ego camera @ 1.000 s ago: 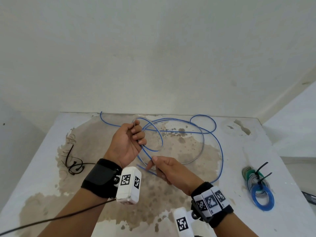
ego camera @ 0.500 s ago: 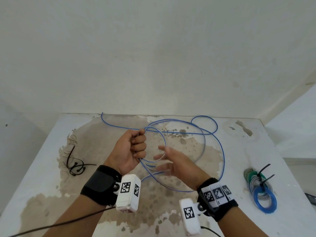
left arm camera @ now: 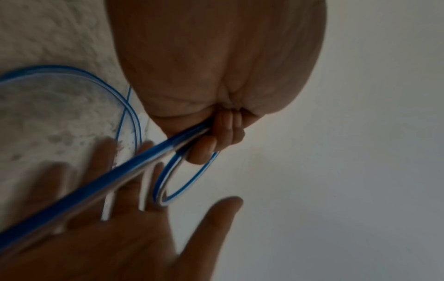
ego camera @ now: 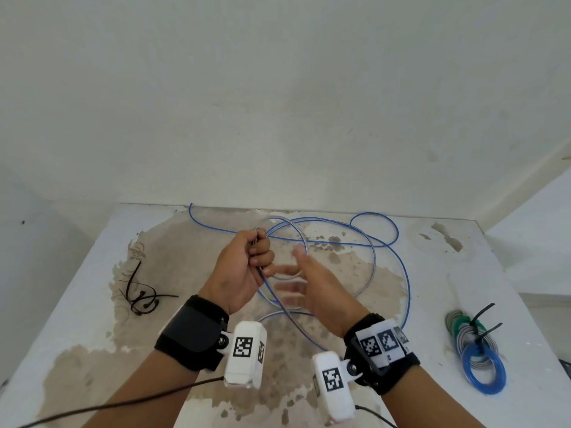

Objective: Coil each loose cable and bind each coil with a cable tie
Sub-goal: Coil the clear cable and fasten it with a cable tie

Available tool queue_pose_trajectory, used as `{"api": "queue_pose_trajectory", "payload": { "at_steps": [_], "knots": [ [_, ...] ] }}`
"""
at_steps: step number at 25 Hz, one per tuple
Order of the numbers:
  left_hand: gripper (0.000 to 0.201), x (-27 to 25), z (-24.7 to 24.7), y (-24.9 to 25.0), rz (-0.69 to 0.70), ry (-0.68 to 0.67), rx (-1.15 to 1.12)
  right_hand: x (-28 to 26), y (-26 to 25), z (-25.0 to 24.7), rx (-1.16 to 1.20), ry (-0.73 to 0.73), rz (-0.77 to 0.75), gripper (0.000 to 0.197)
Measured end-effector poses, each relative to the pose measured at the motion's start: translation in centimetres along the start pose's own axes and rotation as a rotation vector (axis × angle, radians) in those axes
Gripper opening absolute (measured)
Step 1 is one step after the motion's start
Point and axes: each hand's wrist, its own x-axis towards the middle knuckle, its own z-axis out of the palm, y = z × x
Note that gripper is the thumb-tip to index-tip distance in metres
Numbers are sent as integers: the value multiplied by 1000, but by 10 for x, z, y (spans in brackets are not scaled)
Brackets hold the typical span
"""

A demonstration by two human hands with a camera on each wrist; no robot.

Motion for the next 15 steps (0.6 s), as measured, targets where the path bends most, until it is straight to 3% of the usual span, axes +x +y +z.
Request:
{"api": "queue_pose_trajectory", "payload": {
  "at_steps": [1, 3, 7, 12, 15],
  "knots": [
    [23, 2, 1, 2, 19, 1, -41, -5, 5, 4, -165, -77, 57, 39],
    [23, 5, 2, 5, 59, 13, -40, -12, 17, 10, -368, -182, -3, 45],
    [22, 11, -3, 17, 108, 93, 20, -24, 20, 5, -733, -132, -264, 36],
    [22, 15, -11, 28, 137, 134, -21, -29, 34, -5, -879, -158, -368, 36],
    [22, 15, -16, 28, 176, 153, -22, -26, 34, -21, -984, -198, -316, 35]
  ]
}}
